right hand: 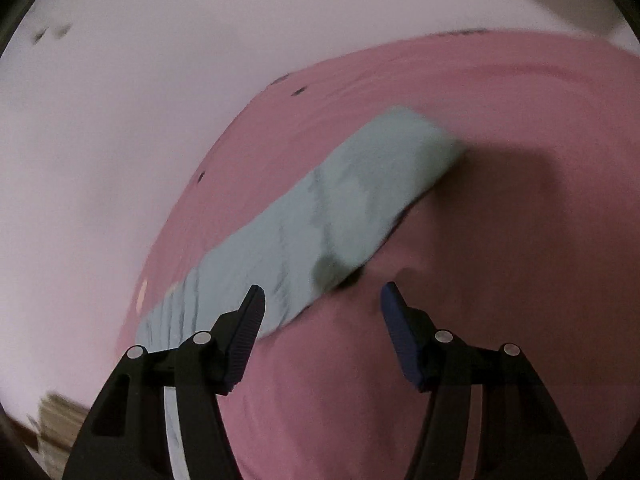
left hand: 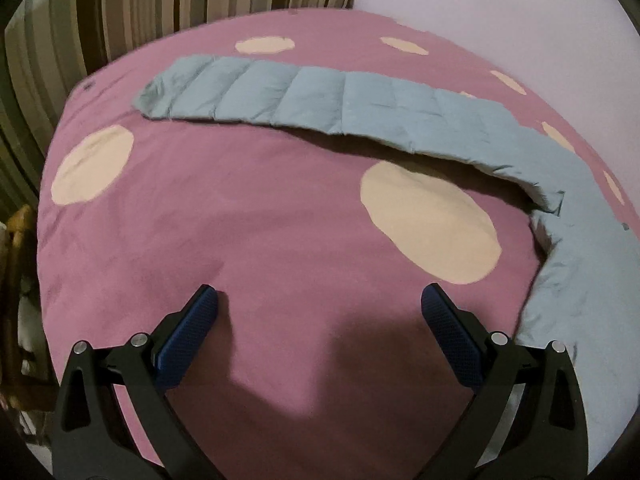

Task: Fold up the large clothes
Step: 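Grasp the sleeve cuff with the right tool and lift it, then lay the sleeve across the jacket back and open the right tool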

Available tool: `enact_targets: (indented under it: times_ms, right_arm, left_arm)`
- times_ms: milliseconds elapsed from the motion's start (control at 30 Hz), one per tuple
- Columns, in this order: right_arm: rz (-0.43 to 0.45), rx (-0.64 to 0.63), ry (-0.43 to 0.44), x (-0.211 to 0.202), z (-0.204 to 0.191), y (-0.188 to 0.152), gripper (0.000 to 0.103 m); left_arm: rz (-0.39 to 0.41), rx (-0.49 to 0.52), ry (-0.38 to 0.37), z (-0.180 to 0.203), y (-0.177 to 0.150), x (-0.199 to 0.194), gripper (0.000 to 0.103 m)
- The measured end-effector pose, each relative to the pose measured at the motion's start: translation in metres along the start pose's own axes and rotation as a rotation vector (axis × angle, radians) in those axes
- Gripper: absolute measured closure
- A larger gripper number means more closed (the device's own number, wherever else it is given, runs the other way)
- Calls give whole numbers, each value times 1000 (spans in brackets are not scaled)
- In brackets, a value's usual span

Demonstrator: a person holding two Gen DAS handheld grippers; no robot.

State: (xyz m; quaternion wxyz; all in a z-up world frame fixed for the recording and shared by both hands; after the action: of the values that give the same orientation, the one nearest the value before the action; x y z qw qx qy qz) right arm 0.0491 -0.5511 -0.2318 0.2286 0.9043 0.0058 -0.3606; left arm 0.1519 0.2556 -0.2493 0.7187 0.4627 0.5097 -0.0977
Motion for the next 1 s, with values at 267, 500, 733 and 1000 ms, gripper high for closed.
enact_targets:
  times_ms: [267, 500, 733, 1000]
  right_arm:
    - [68, 114, 52, 11, 22, 29, 42]
    - [109, 106, 53, 9, 21, 41, 71]
    - [93, -26, 80, 0, -28, 52, 88]
    - [21, -345, 217, -18, -179, -24, 88]
  left_arm:
    - [9, 15, 22, 2, 0, 2, 2]
    - [8, 20, 26, 4, -1, 6, 2]
    - [0, 37, 49, 0, -2, 9, 2]
    - [2, 30, 39, -1, -3, 10, 2]
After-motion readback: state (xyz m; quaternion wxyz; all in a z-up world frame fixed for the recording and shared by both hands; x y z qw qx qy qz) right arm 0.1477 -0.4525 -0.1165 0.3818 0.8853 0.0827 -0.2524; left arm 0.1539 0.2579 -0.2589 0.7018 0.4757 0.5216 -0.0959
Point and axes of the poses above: each gripper's, at about its wrist camera, not at the fingertips, and x roughly the way its jaws point, z to its right, y to its top, the point moved 10 cm from there along x, roughly the way its jaws point, and after that the axes turned 1 degree about y, right-handed, at the moved point
